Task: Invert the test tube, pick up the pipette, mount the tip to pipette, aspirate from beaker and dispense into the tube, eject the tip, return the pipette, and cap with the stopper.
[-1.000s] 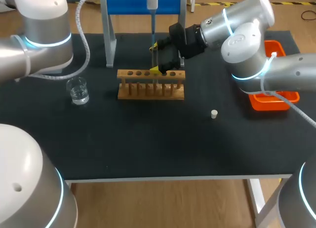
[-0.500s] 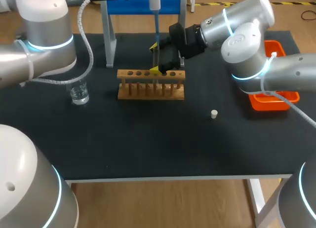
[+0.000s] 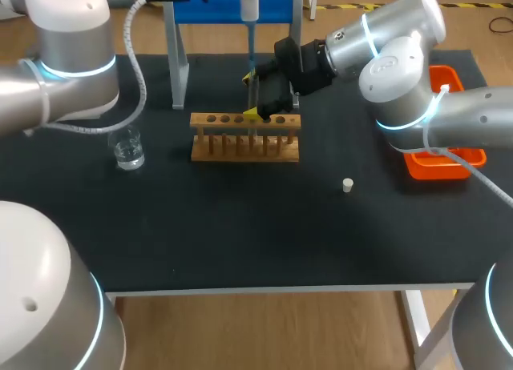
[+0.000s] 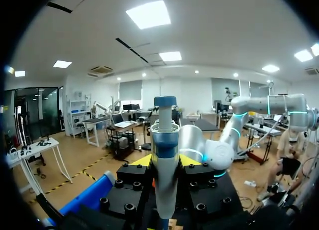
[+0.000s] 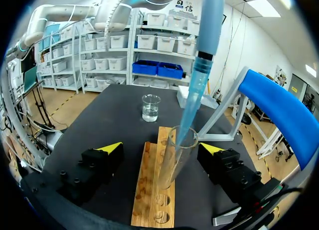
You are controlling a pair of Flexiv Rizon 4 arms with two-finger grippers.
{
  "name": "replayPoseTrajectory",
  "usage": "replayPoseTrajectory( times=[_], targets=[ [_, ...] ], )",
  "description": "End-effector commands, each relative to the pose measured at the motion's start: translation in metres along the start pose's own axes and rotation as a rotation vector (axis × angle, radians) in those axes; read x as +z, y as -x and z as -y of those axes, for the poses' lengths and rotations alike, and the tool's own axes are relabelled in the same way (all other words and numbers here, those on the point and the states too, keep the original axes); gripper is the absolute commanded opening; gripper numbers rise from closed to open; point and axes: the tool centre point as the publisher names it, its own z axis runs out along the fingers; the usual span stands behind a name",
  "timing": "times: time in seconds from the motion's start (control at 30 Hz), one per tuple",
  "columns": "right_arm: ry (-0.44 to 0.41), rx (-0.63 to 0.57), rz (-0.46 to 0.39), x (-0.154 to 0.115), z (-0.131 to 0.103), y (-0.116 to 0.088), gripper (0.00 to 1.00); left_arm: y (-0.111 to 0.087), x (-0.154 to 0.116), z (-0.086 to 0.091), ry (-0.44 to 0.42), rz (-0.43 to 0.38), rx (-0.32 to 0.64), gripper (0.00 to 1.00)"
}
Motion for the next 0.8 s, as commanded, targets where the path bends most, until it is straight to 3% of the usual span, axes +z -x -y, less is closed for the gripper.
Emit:
replayPoseTrajectory(
  times=[0.03, 0.8],
  targets=[
    [-0.004, 0.001, -0.004, -0.0011, -0.0006, 0.0005, 1.00, 0.0001, -0.0025, 0.0023, 0.010, 0.000, 0.010, 0.00],
    [-0.004, 0.001, -0.004, -0.0011, -0.0006, 0.0005, 1.00, -0.0009, -0.0009, -0.0069, -0.020, -0.005, 0.017, 0.00]
  ],
)
